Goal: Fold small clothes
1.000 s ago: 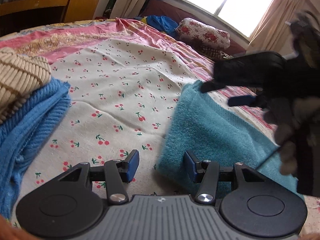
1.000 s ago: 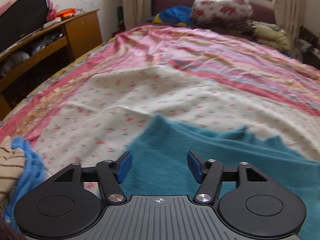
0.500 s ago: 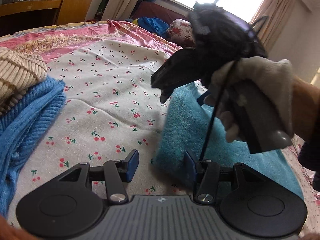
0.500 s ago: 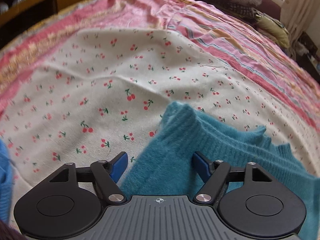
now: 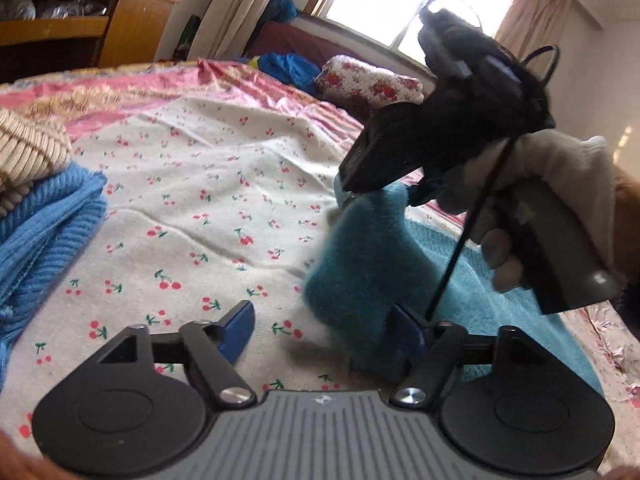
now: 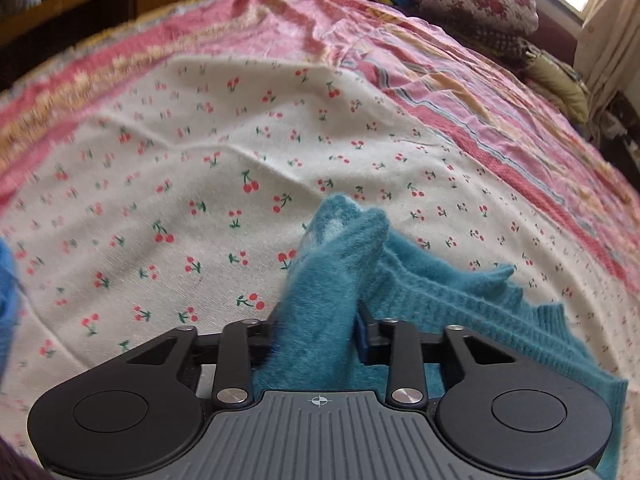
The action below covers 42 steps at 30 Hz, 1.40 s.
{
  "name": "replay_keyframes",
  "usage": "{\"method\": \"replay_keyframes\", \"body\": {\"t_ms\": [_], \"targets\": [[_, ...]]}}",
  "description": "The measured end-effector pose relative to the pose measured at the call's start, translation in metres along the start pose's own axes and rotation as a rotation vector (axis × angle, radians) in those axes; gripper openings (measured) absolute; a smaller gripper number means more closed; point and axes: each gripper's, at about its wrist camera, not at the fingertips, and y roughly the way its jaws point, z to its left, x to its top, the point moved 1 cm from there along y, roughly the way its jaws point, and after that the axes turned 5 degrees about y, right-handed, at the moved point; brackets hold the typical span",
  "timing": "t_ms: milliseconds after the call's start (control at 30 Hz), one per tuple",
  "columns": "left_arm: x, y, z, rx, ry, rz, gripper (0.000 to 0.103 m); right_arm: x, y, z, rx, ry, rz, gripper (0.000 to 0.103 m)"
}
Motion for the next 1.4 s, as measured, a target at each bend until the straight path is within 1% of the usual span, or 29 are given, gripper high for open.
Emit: {"method": "replay_keyframes", "body": {"t_ms": [33, 100, 200, 267, 300, 333, 400, 467, 533, 633, 733, 900, 1000, 1200, 1400], "targets": [[-0.001, 0.001, -0.002, 0.001, 0.005, -0.013, 0.087, 0.000, -0.004, -0.005, 0.018, 0.016, -0.005, 0.028], [0.000, 0.007, -0.005, 0.009, -0.003, -0.031, 0.090, 0.000, -0.012, -0.014, 0.047, 0.039, -0.018, 0.027], [0.002, 0.015, -0.013, 0.026, -0.024, -0.017, 0.089, -0.002, -0.023, -0.024, 0.082, 0.063, -0.037, 0.025], [0.004, 0.013, -0.026, 0.030, 0.021, -0.035, 0.080, -0.003, -0.031, -0.032, 0.104, 0.078, -0.049, 0.024], [0.005, 0.013, -0.033, 0.032, 0.050, -0.039, 0.071, -0.004, -0.035, -0.036, 0.115, 0.085, -0.055, 0.024], [0.007, 0.012, -0.040, 0.024, 0.065, -0.041, 0.059, -0.005, -0.039, -0.042, 0.126, 0.096, -0.062, 0.024], [0.013, 0.010, -0.051, -0.024, 0.066, -0.044, 0.048, -0.007, -0.050, -0.055, 0.148, 0.123, -0.076, 0.023], [0.020, 0.005, -0.066, -0.037, 0.082, -0.061, 0.045, -0.009, -0.060, -0.072, 0.171, 0.159, -0.092, 0.022], [0.026, -0.002, -0.083, -0.058, 0.125, -0.081, 0.042, -0.012, -0.071, -0.092, 0.192, 0.196, -0.110, 0.022], [0.032, -0.011, -0.114, -0.107, 0.189, -0.106, 0.040, -0.018, -0.086, -0.125, 0.229, 0.264, -0.139, 0.022], [0.035, -0.016, -0.148, -0.161, 0.235, -0.113, 0.040, -0.028, -0.100, -0.160, 0.258, 0.327, -0.169, 0.021], [0.030, -0.015, -0.207, -0.245, 0.316, -0.105, 0.039, -0.049, -0.119, -0.220, 0.279, 0.415, -0.216, 0.021], [0.021, -0.009, -0.236, -0.276, 0.362, -0.090, 0.039, -0.065, -0.123, -0.254, 0.278, 0.464, -0.229, 0.021], [0.001, 0.004, -0.283, -0.306, 0.425, -0.044, 0.039, -0.103, -0.113, -0.310, 0.288, 0.564, -0.226, 0.021], [-0.022, 0.023, -0.314, -0.305, 0.499, -0.002, 0.039, -0.137, -0.090, -0.343, 0.307, 0.641, -0.207, 0.021]]}}
